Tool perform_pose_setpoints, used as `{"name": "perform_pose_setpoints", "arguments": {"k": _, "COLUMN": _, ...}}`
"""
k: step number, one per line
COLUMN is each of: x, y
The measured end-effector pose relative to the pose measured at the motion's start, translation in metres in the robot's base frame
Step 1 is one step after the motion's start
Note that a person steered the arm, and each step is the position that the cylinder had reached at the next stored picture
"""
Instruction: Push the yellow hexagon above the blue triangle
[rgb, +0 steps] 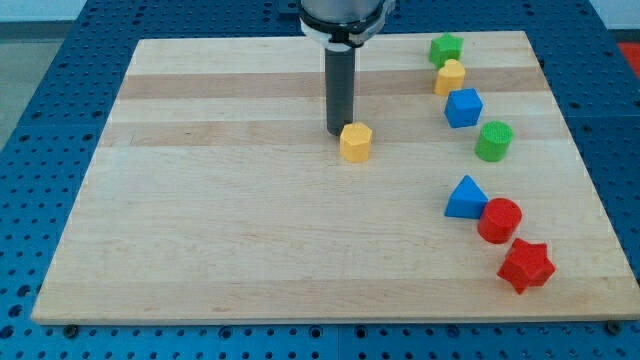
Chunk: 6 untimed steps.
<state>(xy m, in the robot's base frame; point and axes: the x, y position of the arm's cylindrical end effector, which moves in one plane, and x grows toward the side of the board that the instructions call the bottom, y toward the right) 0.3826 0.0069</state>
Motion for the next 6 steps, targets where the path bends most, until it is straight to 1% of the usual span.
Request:
{"name": "perform_pose_setpoints", "arguments": {"k": 1, "x": 0.005, "y": -0.016}}
{"name": "perform_pose_setpoints", "arguments": {"k": 2, "x": 0.019, "y": -0.030}}
{"name": "perform_pose_setpoints", "arguments": {"k": 3, "x": 0.019, "y": -0.030}}
{"name": "perform_pose_setpoints", "arguments": {"k": 4, "x": 0.022, "y": -0.012}}
{"name": "perform_pose_setpoints", "arguments": {"k": 6, "x": 0.028, "y": 0.044}}
